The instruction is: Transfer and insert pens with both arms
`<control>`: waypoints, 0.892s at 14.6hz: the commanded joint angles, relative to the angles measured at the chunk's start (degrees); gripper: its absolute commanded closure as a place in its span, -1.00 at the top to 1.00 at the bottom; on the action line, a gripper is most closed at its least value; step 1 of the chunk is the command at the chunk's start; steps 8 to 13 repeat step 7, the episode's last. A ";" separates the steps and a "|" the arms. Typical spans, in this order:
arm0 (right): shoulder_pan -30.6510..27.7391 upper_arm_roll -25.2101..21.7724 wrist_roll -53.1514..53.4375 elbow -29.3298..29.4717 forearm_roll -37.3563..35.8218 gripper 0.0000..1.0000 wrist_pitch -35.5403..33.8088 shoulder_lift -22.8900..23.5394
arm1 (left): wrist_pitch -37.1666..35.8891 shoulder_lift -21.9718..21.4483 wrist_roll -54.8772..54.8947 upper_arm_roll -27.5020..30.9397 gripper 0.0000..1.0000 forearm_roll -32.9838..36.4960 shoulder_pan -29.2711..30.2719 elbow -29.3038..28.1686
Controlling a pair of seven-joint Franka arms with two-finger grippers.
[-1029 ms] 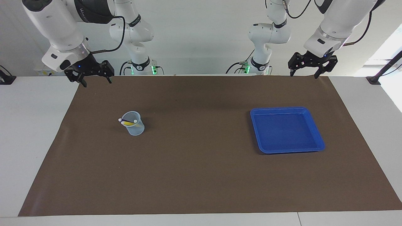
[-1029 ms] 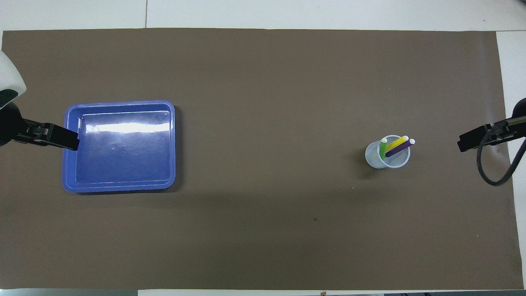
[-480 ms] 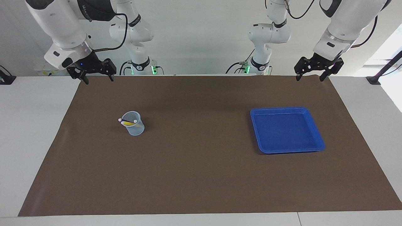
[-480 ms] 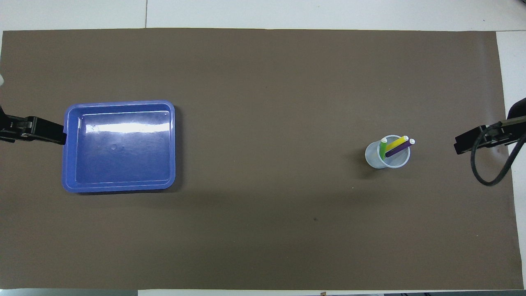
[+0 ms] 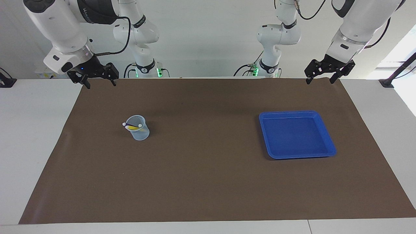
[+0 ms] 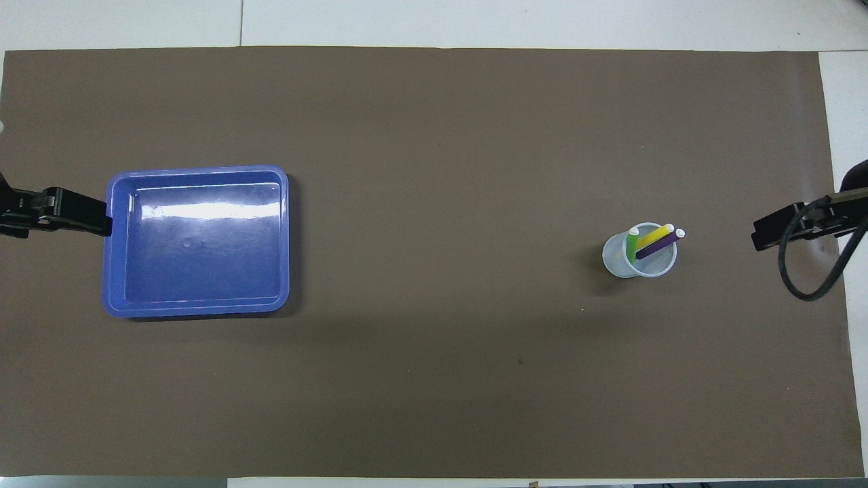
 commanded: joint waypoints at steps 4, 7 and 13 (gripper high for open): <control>0.12 0.46 1.11 0.46 -0.23 1.00 0.26 -0.46 | -0.81 -0.12 -0.69 -0.68 1.00 -0.89 1.58 0.69; 0.12 0.55 1.11 0.46 -0.23 1.00 0.26 -0.46 | -0.90 -0.03 -0.69 -2.34 1.00 -0.89 3.41 0.69; 0.12 0.55 1.11 0.46 -0.23 1.00 0.26 -0.46 | -0.90 -0.03 -0.69 -2.34 1.00 -0.89 3.41 0.69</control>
